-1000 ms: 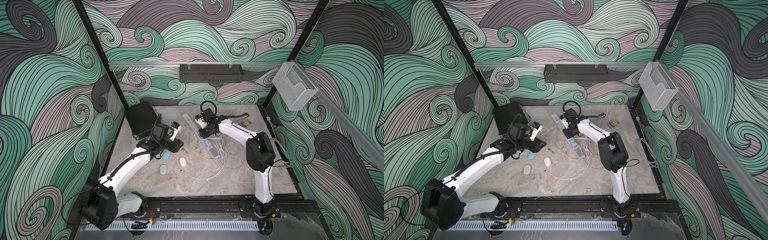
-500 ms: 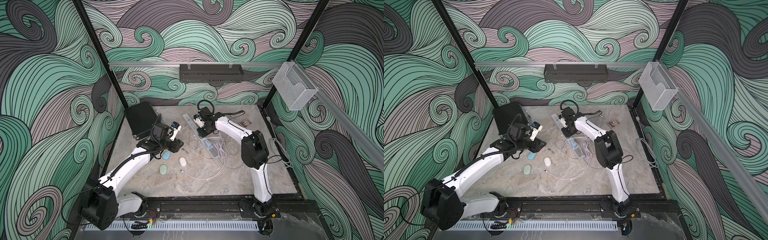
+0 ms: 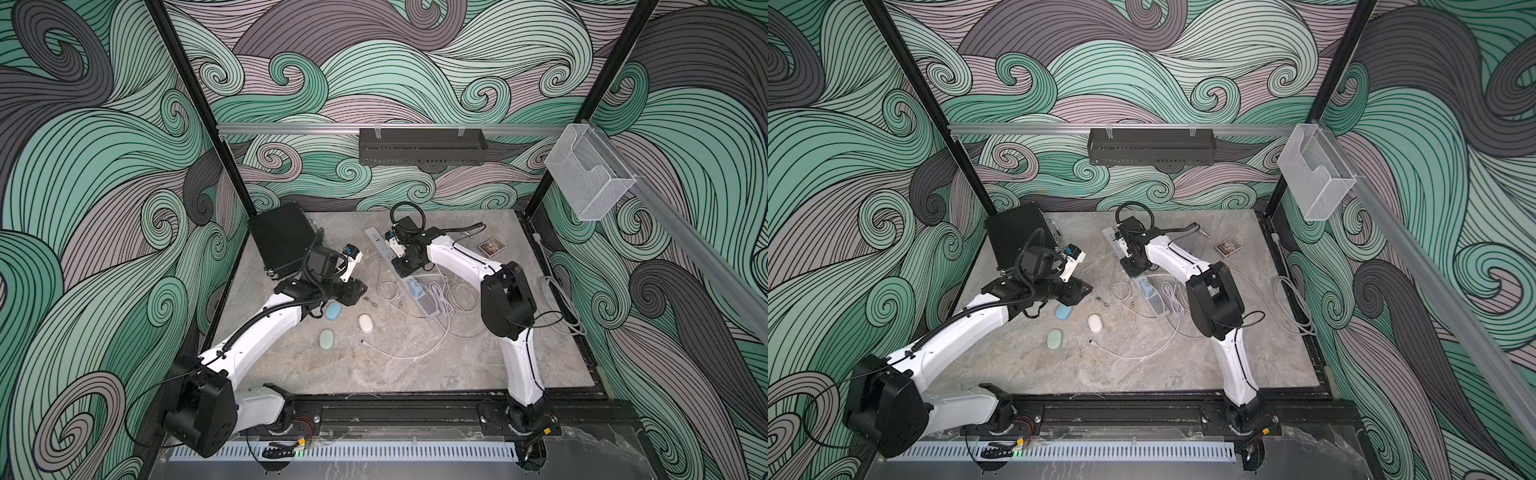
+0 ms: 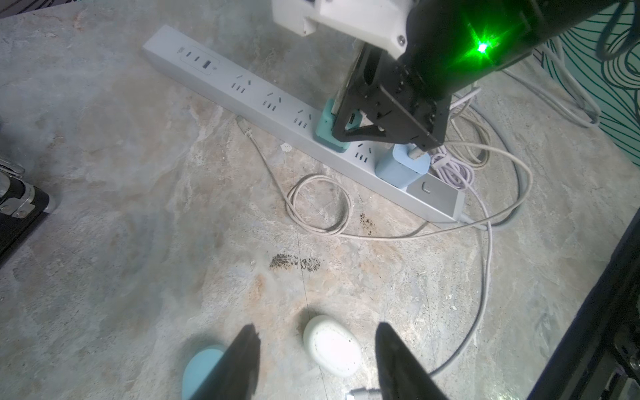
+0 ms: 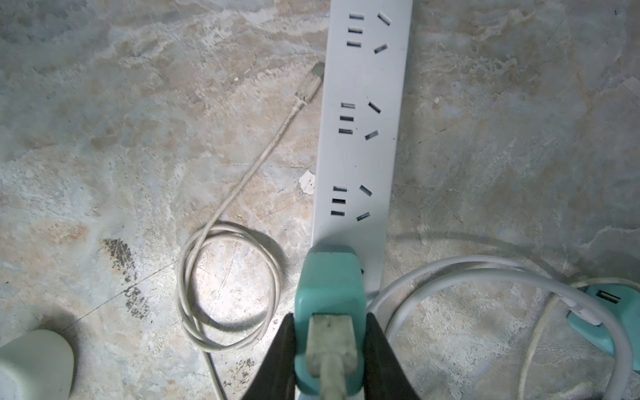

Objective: Charge the bluetooth headset
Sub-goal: Insert the plug into the socket.

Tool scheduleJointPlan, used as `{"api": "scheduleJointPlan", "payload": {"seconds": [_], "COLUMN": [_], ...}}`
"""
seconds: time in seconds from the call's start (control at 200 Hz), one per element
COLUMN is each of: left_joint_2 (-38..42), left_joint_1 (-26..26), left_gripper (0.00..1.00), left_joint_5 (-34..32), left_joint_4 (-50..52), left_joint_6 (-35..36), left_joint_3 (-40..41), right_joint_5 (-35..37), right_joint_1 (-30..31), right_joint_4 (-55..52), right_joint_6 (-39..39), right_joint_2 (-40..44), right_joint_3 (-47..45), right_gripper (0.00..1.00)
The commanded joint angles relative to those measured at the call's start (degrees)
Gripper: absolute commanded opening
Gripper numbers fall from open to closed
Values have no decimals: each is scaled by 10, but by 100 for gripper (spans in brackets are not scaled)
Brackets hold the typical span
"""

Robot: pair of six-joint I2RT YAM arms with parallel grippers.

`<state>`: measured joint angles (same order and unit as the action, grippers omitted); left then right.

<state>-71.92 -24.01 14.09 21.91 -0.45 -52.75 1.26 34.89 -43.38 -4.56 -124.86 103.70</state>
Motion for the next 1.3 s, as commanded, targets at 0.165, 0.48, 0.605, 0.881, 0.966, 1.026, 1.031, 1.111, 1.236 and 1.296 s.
{"api": "scheduleJointPlan", "payload": {"seconds": [0.165, 0.48, 0.605, 0.881, 0.966, 1.026, 1.031, 1.111, 1.236, 1.296], "left_joint_2": [-1, -7, -9, -8, -6, -5, -5, -5, -4, -5], "left_joint_1": [5, 4, 4, 5, 5, 4, 4, 4, 5, 7], "left_gripper": [54, 54, 54, 54, 54, 54, 54, 54, 54, 54], "left_joint_5": [-8, -10, -9, -10, -11, -11, -11, -13, -14, -14], "left_joint_4": [12, 9, 8, 7, 8, 9, 9, 9, 9, 6], "left_joint_6": [9, 8, 8, 8, 8, 8, 8, 8, 8, 6], "left_joint_3": [-24, -26, -24, -24, -23, -23, -23, -21, -19, -18], "right_joint_5": [-12, -177, -154, -44, -62, -76, -76, -79, -85, -82], "right_joint_1": [18, -24, -19, 17, 13, 6, 6, 2, -7, -10], "right_joint_4": [-56, -57, -66, -34, -32, -34, -34, -35, -36, -38], "right_joint_6": [-1, -43, -40, 26, 26, 25, 25, 23, 28, 33], "right_joint_2": [-67, -77, -84, -64, -68, -71, -71, -66, -46, -36], "right_joint_3": [-90, -73, -65, -107, -102, -94, -94, -83, -67, -57], "right_gripper": [0, 0, 0, 0, 0, 0, 0, 0, 2, 8]}}
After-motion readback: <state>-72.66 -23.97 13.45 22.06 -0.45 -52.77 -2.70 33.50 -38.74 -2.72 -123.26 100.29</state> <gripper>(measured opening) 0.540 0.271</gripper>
